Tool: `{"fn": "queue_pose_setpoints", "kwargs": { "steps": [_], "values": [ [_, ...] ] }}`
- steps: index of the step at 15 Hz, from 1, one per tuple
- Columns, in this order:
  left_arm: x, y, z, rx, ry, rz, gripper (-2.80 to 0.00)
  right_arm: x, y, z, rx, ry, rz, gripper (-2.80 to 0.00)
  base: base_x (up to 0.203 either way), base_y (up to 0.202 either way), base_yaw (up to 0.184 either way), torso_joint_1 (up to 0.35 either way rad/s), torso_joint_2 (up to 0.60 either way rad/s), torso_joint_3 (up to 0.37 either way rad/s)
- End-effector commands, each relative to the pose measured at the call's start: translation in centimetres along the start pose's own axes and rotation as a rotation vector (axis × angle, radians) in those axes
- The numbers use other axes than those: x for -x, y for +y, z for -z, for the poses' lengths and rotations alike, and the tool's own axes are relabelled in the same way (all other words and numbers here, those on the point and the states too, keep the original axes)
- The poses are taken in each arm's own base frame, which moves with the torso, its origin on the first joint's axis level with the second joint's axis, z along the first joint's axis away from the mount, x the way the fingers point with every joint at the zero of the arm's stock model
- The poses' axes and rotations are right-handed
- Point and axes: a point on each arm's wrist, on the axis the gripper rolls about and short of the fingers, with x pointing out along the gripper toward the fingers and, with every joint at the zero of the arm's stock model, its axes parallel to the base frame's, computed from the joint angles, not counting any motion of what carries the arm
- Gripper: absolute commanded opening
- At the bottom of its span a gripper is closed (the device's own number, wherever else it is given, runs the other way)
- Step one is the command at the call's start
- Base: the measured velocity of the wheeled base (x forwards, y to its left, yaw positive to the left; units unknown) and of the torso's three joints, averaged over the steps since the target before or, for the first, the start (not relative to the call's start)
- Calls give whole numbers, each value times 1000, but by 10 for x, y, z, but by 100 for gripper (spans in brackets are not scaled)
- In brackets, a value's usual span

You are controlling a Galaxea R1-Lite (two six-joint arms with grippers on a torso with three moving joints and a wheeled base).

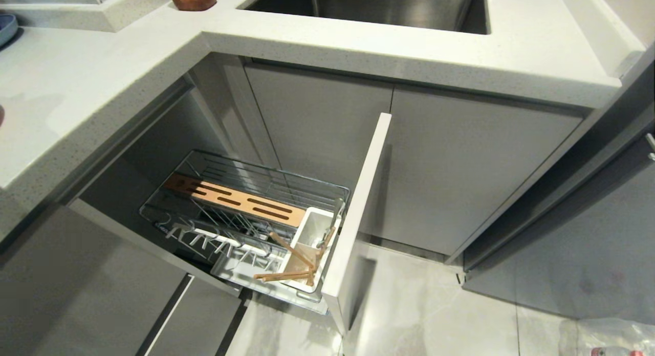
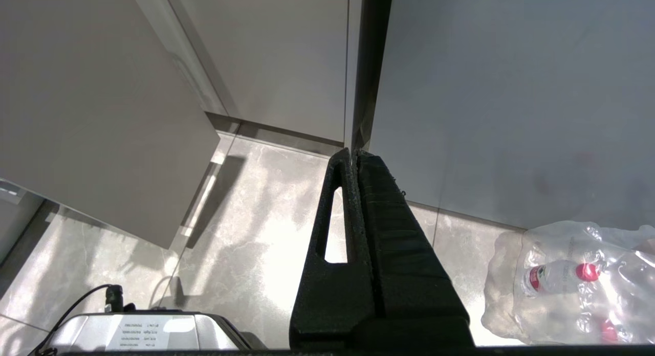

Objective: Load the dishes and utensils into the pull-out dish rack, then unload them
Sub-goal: Take the bowl out of the cupboard

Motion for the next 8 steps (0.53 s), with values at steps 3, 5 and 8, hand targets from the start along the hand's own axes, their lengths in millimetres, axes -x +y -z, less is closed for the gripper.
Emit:
{"fn": "queue_pose_setpoints", "kwargs": {
  "steps": [3,5,8],
  "values": [
    [-1,2,0,5,5,-14,-280,0,0,0,0,2,0,-280,0,0,0,0,0,0],
    [-1,4,0,11,1,-24,-280,0,0,0,0,2,0,-280,0,0,0,0,0,0],
    [0,4,0,11,-5,-25,-280,0,0,0,0,2,0,-280,0,0,0,0,0,0]
  ]
}}
